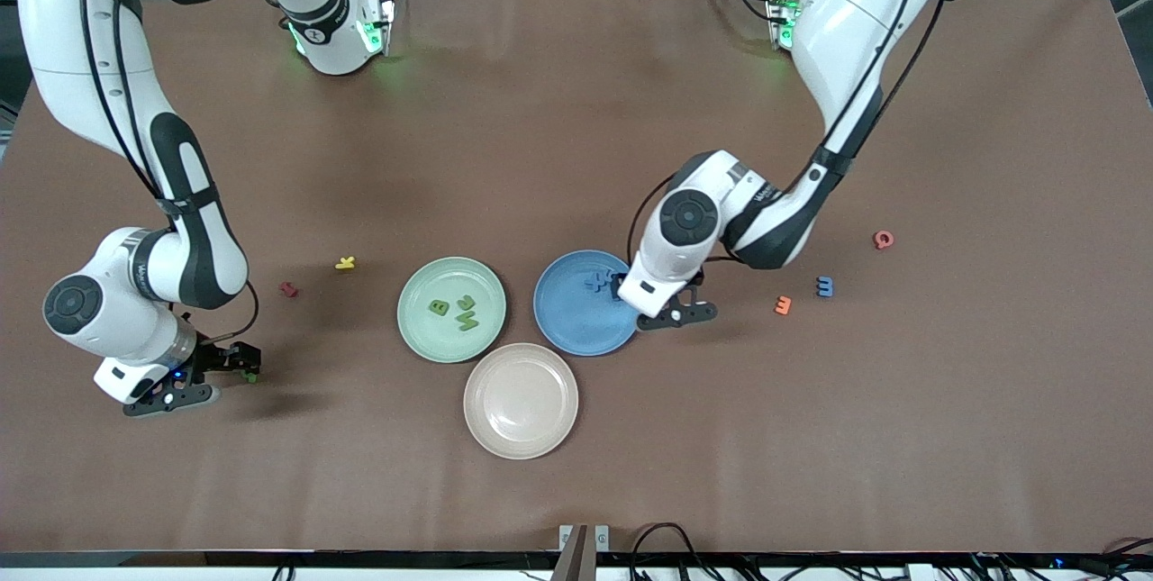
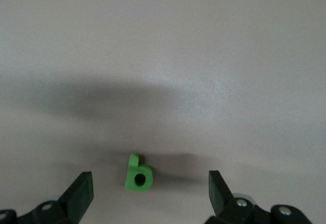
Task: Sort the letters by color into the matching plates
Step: 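Move the right gripper to green b while the left gripper reaches blue E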
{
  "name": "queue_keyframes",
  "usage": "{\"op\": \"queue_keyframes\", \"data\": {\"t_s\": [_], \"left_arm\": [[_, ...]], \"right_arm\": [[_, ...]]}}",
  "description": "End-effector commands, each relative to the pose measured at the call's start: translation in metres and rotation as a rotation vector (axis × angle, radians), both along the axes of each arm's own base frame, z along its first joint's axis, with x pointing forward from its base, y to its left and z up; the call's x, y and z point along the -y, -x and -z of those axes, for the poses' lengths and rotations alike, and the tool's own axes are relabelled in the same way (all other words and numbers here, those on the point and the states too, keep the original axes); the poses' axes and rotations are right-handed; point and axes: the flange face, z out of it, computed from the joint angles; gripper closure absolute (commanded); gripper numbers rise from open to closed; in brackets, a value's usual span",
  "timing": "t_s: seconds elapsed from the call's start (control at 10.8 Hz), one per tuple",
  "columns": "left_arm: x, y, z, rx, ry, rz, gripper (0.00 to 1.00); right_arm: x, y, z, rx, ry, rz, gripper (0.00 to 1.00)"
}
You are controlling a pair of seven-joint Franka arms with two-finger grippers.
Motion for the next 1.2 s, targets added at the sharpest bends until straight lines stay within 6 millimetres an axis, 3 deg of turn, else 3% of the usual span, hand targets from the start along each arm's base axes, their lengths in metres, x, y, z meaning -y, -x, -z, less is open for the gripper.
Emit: {"op": "queue_keyframes", "data": {"t_s": [0.0,0.28,0.55,0.92,1.11], "left_arm": [[-0.053,-0.011,0.003,-0.031,-0.046,0.078,0.00],[-0.106,-0.015,-0.001,-0.045,-0.075,0.142,0.00],[-0.165,-0.017,0.001,-0.047,-0.127,0.201,0.00],[-0.233,0.000,0.015,0.023,-0.096,0.312,0.00],[-0.247,0.005,0.020,0.014,-0.097,0.348,0.00]], "right_arm": [[0.001,-0.008,0.016,0.018,0.006,-0.013,0.00],[-0.002,-0.009,0.017,0.030,0.009,-0.015,0.00],[-0.003,-0.008,0.019,0.029,0.010,-0.018,0.13],[-0.003,-0.004,0.024,0.018,0.010,-0.022,0.20],[-0.002,0.001,0.030,0.016,0.010,-0.020,0.21]]}}
